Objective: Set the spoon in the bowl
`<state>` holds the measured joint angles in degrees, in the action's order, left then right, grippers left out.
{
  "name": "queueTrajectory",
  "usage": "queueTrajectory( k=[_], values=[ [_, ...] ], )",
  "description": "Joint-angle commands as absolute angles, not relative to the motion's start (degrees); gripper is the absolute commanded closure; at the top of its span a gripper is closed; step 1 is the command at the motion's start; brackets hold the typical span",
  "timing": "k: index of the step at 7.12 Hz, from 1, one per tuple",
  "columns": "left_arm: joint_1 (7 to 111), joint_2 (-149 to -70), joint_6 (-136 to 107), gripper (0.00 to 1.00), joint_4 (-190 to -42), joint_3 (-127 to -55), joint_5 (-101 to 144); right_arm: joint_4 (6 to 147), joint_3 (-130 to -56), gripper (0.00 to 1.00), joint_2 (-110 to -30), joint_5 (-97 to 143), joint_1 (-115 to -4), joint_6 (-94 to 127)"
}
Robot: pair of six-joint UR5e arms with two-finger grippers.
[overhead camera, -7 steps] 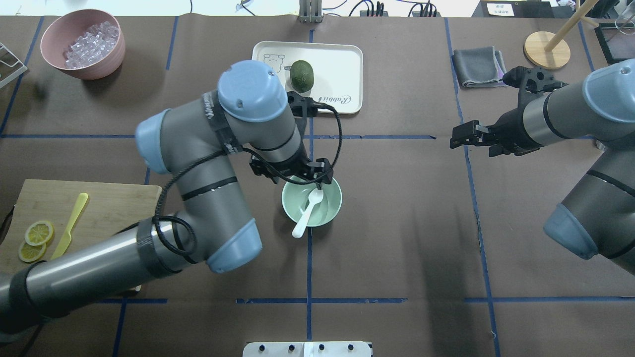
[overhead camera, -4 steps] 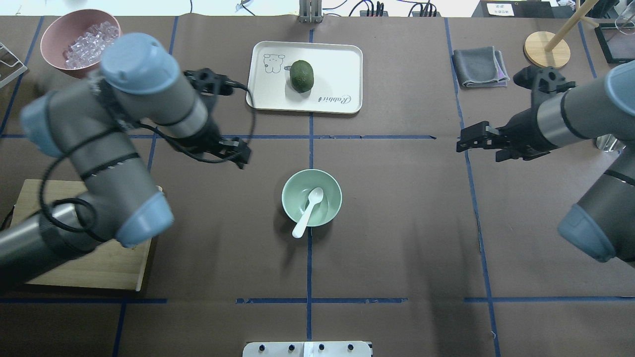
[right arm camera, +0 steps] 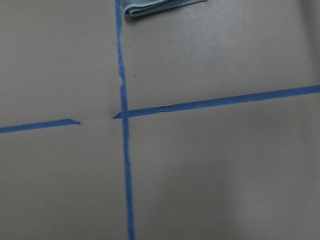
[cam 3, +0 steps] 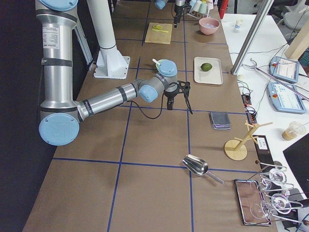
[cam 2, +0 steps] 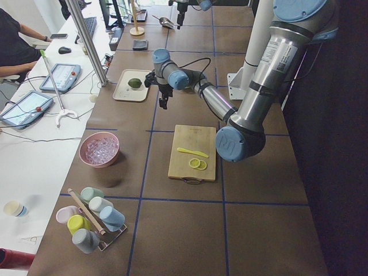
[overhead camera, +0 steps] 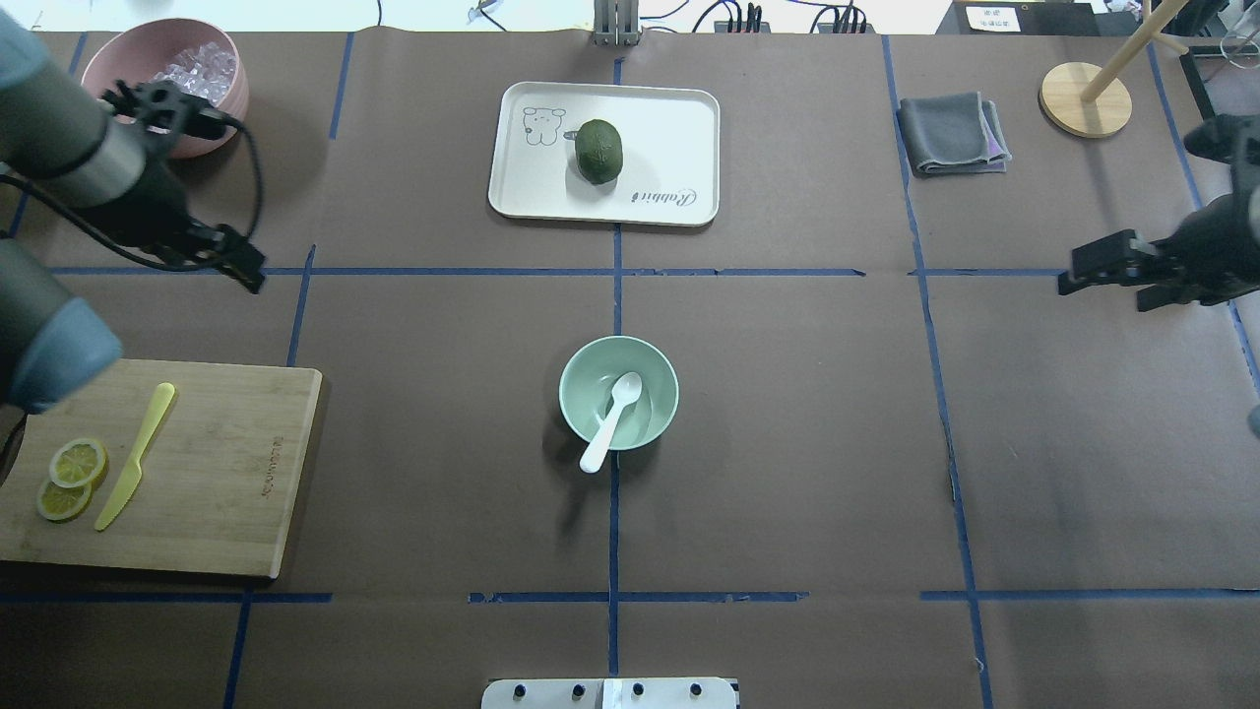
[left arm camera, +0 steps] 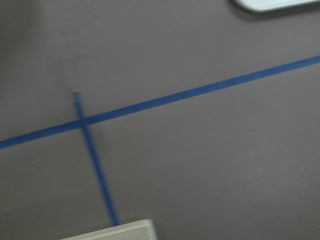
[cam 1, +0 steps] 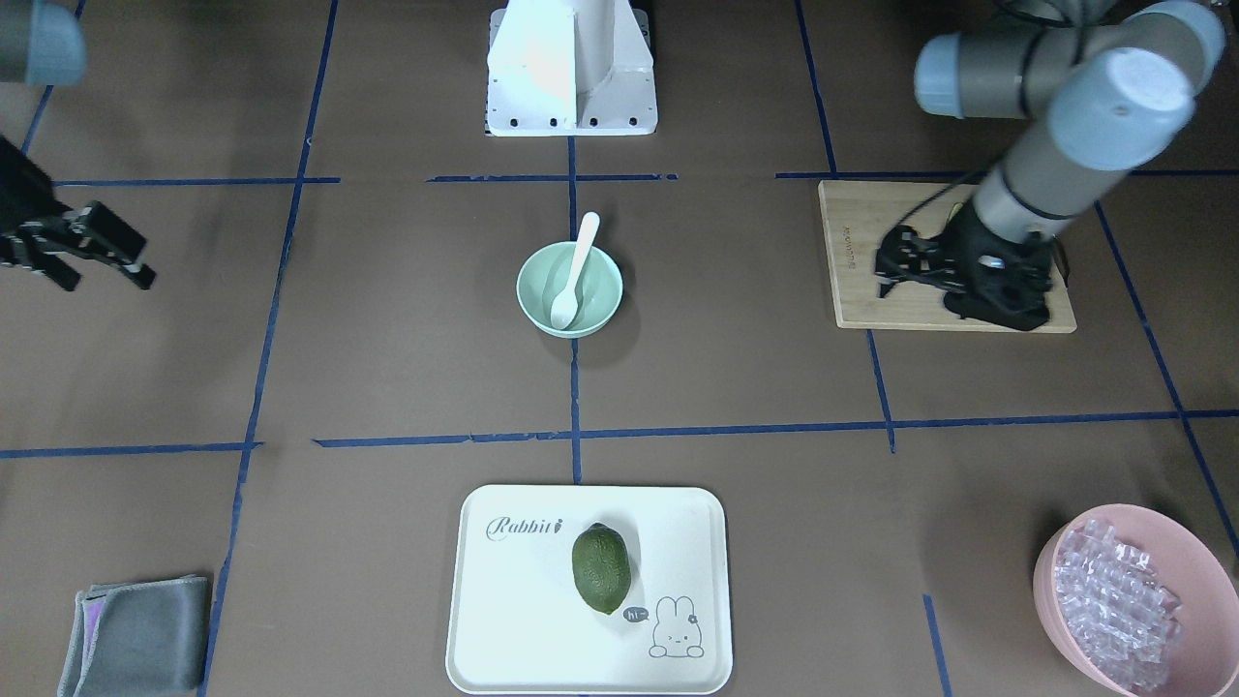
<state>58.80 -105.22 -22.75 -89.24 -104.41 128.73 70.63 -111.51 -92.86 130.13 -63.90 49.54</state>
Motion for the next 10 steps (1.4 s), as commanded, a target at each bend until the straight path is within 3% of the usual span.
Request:
queueTrajectory(
  k=[1, 4, 10],
  values=[
    [69.8, -99.0, -5.8, 0.01, -89.2, -100.3, 133.0, 81.6, -110.7, 0.00, -94.1, 131.7, -72.1, 29.8],
    [85.0, -97.0, 10.7, 0.01, -89.1, -89.4, 136.0, 89.8, -105.9, 0.00, -94.0, 132.5, -78.6, 9.3],
    [89.6, -92.8, 7.5, 0.00, -81.7, -91.4, 135.7, 89.6, -105.7, 0.00, -95.2, 132.4, -79.9, 6.6]
  ],
)
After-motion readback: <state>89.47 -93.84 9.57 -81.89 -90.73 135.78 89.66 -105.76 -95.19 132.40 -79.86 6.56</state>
